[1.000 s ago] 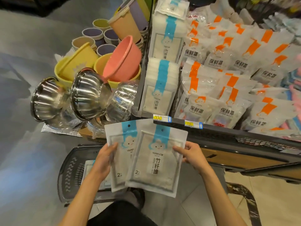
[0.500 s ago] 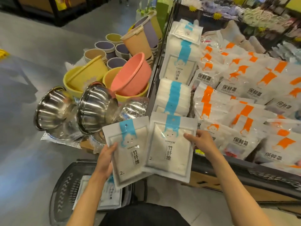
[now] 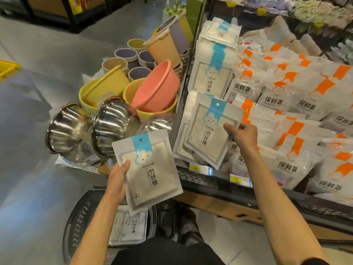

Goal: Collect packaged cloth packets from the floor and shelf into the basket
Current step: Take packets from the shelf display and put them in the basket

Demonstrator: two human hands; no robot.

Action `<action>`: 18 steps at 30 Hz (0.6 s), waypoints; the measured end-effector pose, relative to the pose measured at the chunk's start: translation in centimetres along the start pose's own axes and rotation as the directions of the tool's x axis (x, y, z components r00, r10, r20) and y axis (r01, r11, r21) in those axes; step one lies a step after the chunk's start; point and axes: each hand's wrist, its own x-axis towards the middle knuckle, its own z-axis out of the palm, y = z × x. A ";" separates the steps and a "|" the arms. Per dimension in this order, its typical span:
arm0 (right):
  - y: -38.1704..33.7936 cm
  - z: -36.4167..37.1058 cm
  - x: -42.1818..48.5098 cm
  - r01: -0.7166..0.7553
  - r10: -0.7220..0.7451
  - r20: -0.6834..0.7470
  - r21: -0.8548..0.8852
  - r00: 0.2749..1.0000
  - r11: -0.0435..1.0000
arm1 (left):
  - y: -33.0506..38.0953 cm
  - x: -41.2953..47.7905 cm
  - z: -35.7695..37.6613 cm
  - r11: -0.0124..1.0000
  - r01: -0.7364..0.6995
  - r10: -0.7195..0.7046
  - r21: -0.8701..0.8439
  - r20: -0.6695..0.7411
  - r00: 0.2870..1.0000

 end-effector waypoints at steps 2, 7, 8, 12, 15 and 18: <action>0.8 1.2 0.8 0.001 0.000 0.012 -0.047 1.000 0.999 | 0.1 0.0 0.6 1.000 -0.004 0.004 -0.016 0.007 1.000; 3.0 4.2 1.6 -0.036 0.042 0.055 -0.113 0.998 0.993 | 0.5 0.6 1.8 0.998 -0.019 0.020 -0.052 0.004 1.000; 3.6 4.6 1.6 -0.044 0.051 0.060 -0.118 0.997 0.992 | 0.8 0.7 2.3 0.998 -0.022 0.022 -0.055 0.005 1.000; 5.7 6.4 1.5 -0.099 0.107 0.056 -0.133 0.993 0.986 | 1.7 1.6 3.9 0.997 -0.037 0.037 -0.066 -0.003 0.999; 6.7 7.6 1.4 -0.148 0.151 0.020 -0.117 0.988 0.982 | 2.1 2.2 4.7 0.995 -0.052 0.052 -0.082 -0.002 0.999; 7.4 8.4 1.2 -0.158 0.159 0.000 -0.118 0.987 0.980 | 2.0 2.4 5.1 0.995 -0.060 0.060 -0.076 -0.003 0.998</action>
